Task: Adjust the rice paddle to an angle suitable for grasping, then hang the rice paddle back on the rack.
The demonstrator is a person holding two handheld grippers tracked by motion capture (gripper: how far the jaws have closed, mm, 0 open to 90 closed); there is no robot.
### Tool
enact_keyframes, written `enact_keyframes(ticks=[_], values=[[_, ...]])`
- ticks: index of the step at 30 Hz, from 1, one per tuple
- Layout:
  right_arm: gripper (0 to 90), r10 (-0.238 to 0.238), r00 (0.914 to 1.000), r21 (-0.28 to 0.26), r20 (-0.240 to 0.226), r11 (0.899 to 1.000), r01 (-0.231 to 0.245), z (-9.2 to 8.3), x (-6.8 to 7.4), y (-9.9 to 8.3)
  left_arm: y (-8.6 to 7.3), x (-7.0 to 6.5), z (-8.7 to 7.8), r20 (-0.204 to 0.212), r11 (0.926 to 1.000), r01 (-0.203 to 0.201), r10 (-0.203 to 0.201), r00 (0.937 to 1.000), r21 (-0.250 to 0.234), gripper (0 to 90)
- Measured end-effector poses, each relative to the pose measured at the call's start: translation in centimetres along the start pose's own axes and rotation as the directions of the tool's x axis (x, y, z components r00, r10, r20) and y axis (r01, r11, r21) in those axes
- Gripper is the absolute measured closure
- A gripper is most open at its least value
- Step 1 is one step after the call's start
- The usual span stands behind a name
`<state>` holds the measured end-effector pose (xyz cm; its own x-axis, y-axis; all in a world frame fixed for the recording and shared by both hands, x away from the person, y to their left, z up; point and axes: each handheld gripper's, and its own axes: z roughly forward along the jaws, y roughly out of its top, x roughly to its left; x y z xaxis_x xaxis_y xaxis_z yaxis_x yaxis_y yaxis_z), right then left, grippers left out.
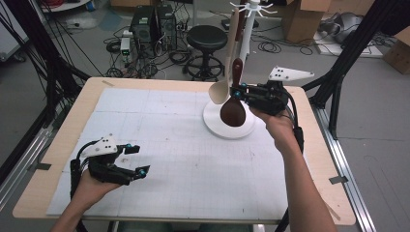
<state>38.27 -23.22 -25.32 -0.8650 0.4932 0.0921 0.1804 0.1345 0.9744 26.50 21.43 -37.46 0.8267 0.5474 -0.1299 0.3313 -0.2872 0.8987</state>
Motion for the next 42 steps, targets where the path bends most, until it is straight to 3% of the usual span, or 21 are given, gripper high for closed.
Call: enact_keyframes(ticks=[13,30,42], values=[[77.8,-0.025,0.9997,-0.007,0.002,1.0,0.025,0.0,-0.4,2.4,0.1,0.0,-0.1,0.0,1.0,0.001,-0.001,1.0,-0.007,19.5],[77.8,-0.021,0.9998,-0.032,-0.002,0.999,0.021,0.2,-1.6,4.9,0.2,0.0,0.0,0.002,0.9999,0.008,-0.008,1.0,-0.014,19.4],[77.7,-0.03,0.9994,-0.037,0.018,0.999,0.03,0.4,-2.7,8.2,-0.1,0.1,-0.6,-0.002,0.9996,0.017,-0.017,0.9999,-0.023,19.5]])
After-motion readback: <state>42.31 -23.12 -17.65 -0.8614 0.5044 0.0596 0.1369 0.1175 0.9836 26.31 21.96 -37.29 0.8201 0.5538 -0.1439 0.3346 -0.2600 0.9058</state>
